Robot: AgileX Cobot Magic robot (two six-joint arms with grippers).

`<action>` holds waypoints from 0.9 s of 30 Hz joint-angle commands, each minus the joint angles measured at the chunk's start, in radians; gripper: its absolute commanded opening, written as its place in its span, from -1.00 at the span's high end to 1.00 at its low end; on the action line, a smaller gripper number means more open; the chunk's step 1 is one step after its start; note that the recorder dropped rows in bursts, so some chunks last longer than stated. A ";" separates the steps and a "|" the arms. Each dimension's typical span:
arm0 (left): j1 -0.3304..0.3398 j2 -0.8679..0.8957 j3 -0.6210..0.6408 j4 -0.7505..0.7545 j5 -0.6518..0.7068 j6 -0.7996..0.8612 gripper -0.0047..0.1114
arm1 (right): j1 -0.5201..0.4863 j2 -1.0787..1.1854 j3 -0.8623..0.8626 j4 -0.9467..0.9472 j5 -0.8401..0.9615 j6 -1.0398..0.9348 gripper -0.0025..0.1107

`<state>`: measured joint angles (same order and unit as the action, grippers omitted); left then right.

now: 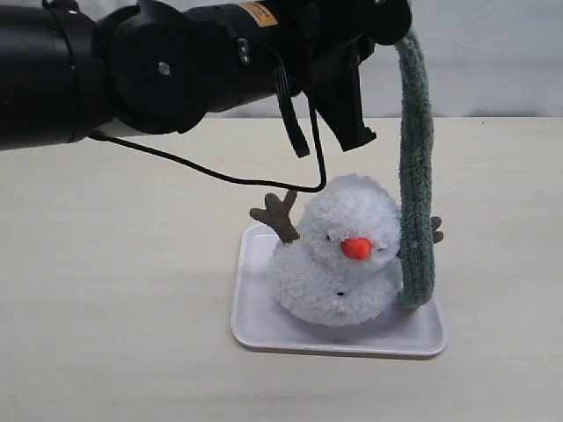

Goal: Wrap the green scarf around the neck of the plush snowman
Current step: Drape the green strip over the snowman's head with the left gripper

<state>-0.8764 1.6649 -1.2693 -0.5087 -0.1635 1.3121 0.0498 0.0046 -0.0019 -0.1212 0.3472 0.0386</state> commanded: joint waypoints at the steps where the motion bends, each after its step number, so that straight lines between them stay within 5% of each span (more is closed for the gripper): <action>1: 0.004 0.045 0.001 -0.008 0.004 -0.010 0.92 | -0.004 -0.005 0.002 0.006 -0.005 0.001 0.17; 12: 0.009 0.149 0.001 -0.005 -0.062 -0.008 0.92 | -0.004 -0.005 0.002 0.006 -0.005 0.001 0.17; 19: 0.086 0.164 0.001 -0.139 -0.049 -0.008 0.92 | -0.004 -0.005 0.002 0.006 -0.005 0.001 0.17; 27: 0.148 0.164 0.001 -0.267 0.148 -0.008 0.92 | -0.004 -0.005 0.002 0.006 -0.005 0.001 0.17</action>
<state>-0.7297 1.8275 -1.2693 -0.7565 -0.0934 1.3121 0.0498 0.0046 -0.0019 -0.1212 0.3472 0.0386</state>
